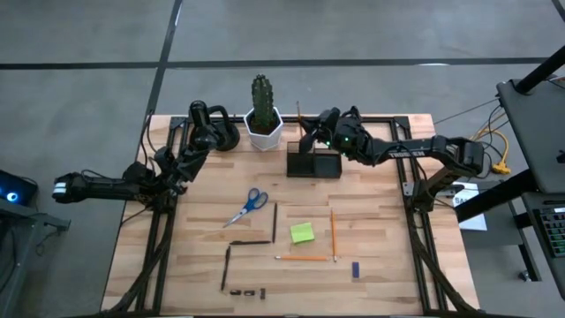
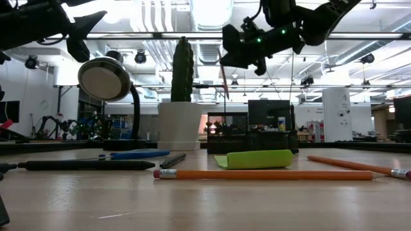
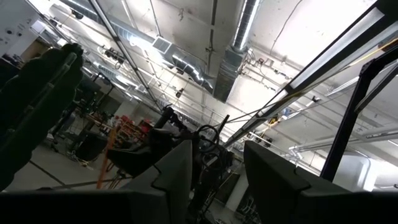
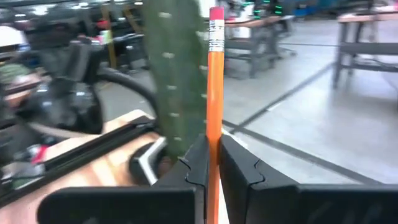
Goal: Pick and place office supplies into organizer
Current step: Put the top pencil into the left section of the desk organizer
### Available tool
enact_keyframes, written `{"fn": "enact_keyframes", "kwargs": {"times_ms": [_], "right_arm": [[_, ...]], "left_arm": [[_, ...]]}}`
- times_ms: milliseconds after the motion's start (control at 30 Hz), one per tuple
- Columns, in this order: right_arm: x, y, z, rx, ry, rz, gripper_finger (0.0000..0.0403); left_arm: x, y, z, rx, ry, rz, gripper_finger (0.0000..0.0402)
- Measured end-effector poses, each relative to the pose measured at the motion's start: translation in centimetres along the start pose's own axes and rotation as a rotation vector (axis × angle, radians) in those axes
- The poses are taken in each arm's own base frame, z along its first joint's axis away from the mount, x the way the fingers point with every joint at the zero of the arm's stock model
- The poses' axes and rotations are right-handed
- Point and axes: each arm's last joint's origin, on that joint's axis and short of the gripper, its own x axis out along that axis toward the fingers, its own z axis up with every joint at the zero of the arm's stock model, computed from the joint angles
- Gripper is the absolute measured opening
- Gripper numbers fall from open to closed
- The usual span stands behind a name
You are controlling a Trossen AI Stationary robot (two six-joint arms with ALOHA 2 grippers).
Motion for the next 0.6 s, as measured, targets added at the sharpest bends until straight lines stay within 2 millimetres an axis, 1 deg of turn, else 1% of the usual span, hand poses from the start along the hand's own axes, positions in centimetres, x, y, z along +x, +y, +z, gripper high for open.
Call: {"fn": "enact_keyframes", "kwargs": {"times_ms": [233,333,600], "right_arm": [[0.21,-0.40,-0.68,0.051,-0.006,-0.111,0.0013],[0.32,-0.42,-0.75,0.050,-0.008,-0.124,0.0013],[0.28,-0.73,-0.78,0.060,-0.033,-0.229,0.0013]], "left_arm": [[0.00,0.00,0.00,0.000,0.000,0.000,0.0130],[0.00,0.00,0.00,-0.001,0.000,0.000,0.0130],[0.00,-0.01,0.01,-0.001,0.000,0.000,0.0130]]}}
